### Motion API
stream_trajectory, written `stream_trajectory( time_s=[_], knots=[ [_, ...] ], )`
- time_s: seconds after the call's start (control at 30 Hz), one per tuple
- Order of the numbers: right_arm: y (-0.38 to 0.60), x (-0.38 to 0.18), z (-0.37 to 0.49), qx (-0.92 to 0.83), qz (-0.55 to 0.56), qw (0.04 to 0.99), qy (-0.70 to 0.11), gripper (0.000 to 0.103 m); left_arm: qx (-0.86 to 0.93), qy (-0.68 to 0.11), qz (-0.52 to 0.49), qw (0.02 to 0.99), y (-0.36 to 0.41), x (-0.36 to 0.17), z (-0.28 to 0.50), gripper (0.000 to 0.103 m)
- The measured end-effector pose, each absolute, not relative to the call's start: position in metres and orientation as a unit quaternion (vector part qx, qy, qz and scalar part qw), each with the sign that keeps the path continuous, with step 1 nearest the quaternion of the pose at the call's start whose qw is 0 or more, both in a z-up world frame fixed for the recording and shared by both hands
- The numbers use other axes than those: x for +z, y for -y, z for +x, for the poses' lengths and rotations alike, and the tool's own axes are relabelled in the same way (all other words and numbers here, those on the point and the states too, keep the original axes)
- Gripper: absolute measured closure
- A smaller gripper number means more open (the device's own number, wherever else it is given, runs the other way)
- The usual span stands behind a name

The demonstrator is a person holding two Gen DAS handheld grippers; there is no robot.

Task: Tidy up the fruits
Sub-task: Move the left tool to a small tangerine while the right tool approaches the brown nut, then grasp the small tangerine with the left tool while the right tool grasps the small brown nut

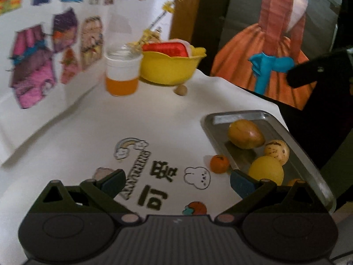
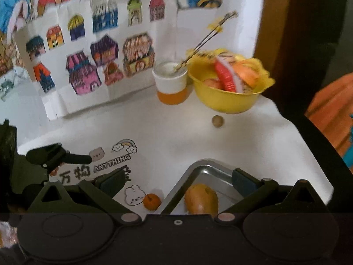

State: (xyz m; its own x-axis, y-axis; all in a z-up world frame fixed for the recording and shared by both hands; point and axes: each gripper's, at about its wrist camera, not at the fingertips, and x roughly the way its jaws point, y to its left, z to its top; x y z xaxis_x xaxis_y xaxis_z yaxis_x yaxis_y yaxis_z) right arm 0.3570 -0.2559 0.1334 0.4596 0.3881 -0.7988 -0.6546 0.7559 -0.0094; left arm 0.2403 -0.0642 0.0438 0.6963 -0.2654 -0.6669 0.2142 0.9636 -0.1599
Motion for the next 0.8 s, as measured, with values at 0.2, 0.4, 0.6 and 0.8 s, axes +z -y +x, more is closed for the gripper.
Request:
stream_trajectory(
  time_s=[0.2,0.4,0.6,0.8],
  knots=[
    [0.233,0.102,0.387,0.357,-0.209,0.803,-0.43,0.001,-0.149,-0.374,-0.041,0.915,0.074,0.03,0.266,0.0],
    [0.225,0.085,0.398,0.38,-0.212,0.792,-0.429,0.001,-0.176,-0.368,-0.027,0.913,0.087,0.019,0.278,0.001],
    [0.225,0.076,0.419,0.372,-0.193,0.796,-0.437,0.005,-0.195,-0.361,-0.006,0.912,0.102,0.013,0.28,0.01],
    [0.226,0.065,0.432,0.371,-0.174,0.796,-0.446,0.009,-0.199,-0.37,-0.01,0.907,0.107,0.009,0.284,0.028]
  ],
)
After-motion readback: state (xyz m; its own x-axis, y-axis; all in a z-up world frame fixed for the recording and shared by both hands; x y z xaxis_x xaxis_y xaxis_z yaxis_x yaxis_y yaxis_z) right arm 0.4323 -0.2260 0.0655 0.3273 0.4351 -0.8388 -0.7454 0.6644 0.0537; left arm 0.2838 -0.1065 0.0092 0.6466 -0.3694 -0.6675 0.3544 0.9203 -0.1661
